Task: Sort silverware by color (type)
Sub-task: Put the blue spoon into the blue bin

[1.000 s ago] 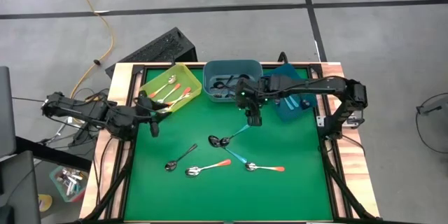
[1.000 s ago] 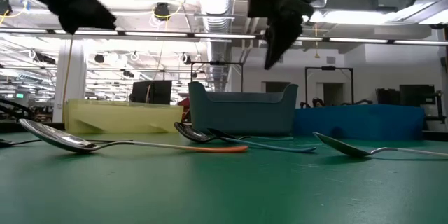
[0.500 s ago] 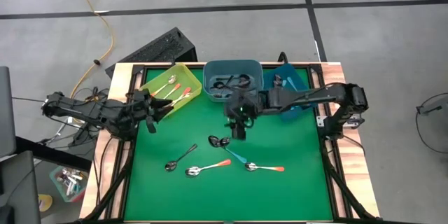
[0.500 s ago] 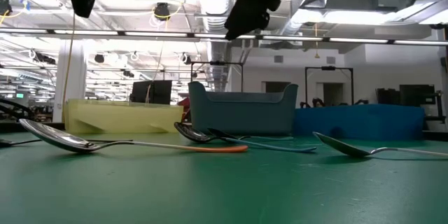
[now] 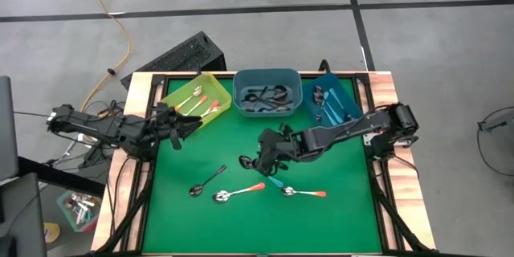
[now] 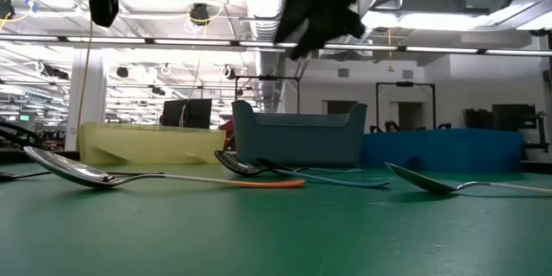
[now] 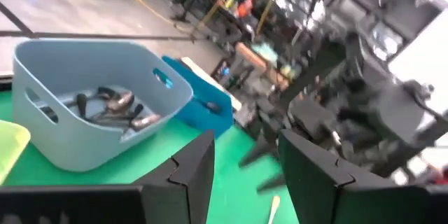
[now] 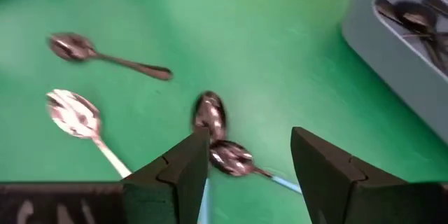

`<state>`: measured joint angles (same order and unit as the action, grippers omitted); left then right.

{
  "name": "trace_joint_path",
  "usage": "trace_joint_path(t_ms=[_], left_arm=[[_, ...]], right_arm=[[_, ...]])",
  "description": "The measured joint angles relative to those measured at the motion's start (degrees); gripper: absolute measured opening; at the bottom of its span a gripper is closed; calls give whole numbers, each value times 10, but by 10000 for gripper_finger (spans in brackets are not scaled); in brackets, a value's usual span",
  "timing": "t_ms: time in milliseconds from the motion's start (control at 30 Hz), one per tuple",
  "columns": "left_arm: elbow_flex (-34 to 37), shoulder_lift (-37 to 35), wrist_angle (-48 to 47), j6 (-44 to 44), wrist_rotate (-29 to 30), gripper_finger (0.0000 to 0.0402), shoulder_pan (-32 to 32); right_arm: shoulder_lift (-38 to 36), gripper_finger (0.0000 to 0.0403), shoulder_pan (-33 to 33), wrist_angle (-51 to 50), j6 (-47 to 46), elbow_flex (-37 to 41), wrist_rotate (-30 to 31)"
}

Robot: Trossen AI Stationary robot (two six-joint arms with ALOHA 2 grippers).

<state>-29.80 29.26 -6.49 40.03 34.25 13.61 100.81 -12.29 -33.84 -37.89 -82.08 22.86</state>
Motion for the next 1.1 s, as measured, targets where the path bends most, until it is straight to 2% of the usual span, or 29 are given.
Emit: trace_joint_path(t_ms=[67, 167, 233, 333, 467, 533, 633, 867, 967, 1100], left_arm=[[0, 0, 11, 2, 24, 143, 0], [0, 0, 12, -45, 33, 143, 0], [0, 0, 4, -62, 27, 143, 0], [0, 0, -8, -36, 20, 143, 0], [0, 0, 0, -14, -2, 143, 0], [0, 0, 1, -14, -19, 143, 0], [0, 0, 9, 9, -42, 143, 0], [0, 0, 98, -58, -49, 143, 0], [0, 0, 99, -91, -53, 143, 0], [0, 0, 97, -94, -45, 143, 0]], right_arm=[[10, 212, -5, 33, -14, -3, -11], [14, 212, -15, 44, -10, 0, -28], [16, 212, -21, 97, 20, -3, -33], [16, 212, -29, 145, 68, -2, -32], [17, 212, -39, 182, 82, -2, 18], [17, 212, -46, 183, 80, -2, 52], [17, 212, -55, 186, 80, -2, 70], [17, 212, -77, 187, 76, -2, 56], [17, 212, -84, 189, 62, -2, 56], [17, 212, -88, 170, 63, -2, 57]])
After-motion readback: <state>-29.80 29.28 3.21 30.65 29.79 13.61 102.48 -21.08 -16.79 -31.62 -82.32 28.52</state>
